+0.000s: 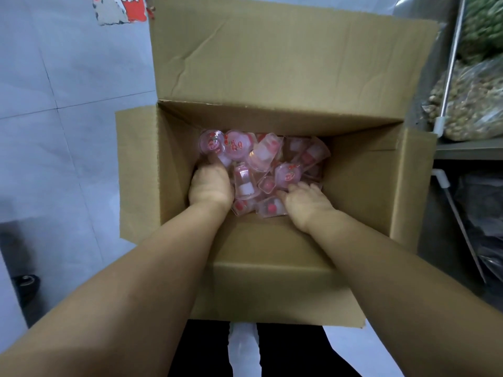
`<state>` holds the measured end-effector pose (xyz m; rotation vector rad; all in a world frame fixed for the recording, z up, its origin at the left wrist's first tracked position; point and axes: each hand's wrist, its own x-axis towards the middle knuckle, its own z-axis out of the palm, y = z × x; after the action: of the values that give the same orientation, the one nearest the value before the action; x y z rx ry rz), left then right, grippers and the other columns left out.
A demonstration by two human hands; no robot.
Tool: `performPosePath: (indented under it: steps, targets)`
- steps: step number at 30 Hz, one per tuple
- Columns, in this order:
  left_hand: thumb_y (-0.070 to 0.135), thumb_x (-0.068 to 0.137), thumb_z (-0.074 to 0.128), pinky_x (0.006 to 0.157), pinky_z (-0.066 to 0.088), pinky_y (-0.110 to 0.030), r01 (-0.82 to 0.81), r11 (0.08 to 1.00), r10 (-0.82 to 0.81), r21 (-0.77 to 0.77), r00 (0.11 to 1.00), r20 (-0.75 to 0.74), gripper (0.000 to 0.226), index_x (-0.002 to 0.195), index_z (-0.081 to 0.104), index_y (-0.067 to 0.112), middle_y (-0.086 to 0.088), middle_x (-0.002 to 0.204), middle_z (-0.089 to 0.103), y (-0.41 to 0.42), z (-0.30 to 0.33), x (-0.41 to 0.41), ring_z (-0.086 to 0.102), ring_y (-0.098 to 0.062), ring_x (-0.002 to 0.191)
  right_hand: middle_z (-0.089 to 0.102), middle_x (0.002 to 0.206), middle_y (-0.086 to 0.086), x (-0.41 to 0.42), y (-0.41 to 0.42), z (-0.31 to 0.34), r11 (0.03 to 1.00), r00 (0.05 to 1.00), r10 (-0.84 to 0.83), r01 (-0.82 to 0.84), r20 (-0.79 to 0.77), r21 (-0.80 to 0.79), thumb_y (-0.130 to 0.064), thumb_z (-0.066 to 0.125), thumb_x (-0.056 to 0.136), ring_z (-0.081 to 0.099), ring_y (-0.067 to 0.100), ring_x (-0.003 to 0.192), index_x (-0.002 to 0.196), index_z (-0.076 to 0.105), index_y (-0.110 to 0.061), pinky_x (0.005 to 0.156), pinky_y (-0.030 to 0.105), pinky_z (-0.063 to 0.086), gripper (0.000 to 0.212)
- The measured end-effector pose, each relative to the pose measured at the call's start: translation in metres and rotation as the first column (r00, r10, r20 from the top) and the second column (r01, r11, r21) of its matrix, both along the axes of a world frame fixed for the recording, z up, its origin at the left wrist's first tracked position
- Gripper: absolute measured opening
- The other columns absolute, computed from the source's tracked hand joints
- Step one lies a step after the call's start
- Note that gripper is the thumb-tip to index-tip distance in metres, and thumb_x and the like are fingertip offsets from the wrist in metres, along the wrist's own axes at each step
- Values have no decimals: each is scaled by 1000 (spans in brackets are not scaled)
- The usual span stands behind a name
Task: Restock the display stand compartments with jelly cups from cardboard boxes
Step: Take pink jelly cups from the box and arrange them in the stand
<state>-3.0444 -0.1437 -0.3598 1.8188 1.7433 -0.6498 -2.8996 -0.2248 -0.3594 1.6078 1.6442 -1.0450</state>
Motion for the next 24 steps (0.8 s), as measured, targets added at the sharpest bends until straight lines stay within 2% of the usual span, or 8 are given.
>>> performPosePath:
  steps: [4,7,11,13,15,19,22,24]
  targets:
    - [26,83,65,83,46,-35,-49,998,51,-48,998,47,45,117,43,6,-16,111,62,-10,4,-2,58,-33,107,52,132,10,-12,3,1,953,959,249,-267,134,140,-13,36,94,36,30,128,124,52,-13,105,43,26,34]
    - [29,71,75,84,45,-31,-192,978,204,-81,962,182,48,107,54,7,-15,109,63,-13,7,-6,58,-31,104,52,131,13,-9,-1,1,918,941,322,-336,101,211,-20,48,89,33,33,129,121,55,-9,103,42,31,34]
    - [18,66,75,88,48,-32,-379,921,381,-85,839,389,48,108,56,3,-14,109,64,-14,11,-6,59,-29,103,51,122,7,2,-6,5,966,989,-41,76,-143,248,-36,67,71,41,26,119,109,59,-10,91,34,38,47]
    - [12,67,76,85,48,-28,-488,862,486,-137,719,497,51,111,53,8,-5,103,64,-16,23,-4,62,-23,99,58,105,7,5,-7,14,859,847,-450,497,-283,124,-35,74,64,54,24,100,97,54,-13,78,30,42,44]
    - [12,66,80,81,48,-22,-574,793,568,-204,577,586,57,114,50,12,7,94,61,-20,45,-3,62,-11,90,61,89,4,8,-13,29,611,563,-746,791,-355,-29,-30,77,62,57,20,80,87,47,-15,68,30,43,42]
    - [19,64,84,66,49,-11,-546,797,531,-259,429,730,45,97,55,24,10,93,62,-32,127,-3,60,8,75,57,82,6,1,-25,98,201,131,-827,977,-547,-70,-15,74,65,55,17,74,82,46,-20,72,37,49,34]
    - [7,64,82,58,49,-10,-464,804,532,-372,281,799,46,98,57,24,7,91,64,-40,218,7,62,4,74,57,95,3,-4,-35,197,81,74,-745,996,-663,20,-10,71,67,53,9,80,88,49,-30,72,29,46,36]
    - [11,59,83,66,48,-10,-374,863,457,-340,290,841,51,98,56,29,14,91,65,-43,291,21,61,5,80,55,107,0,0,-44,280,46,89,-708,996,-700,81,-10,71,69,54,6,94,101,50,-37,82,26,47,47]
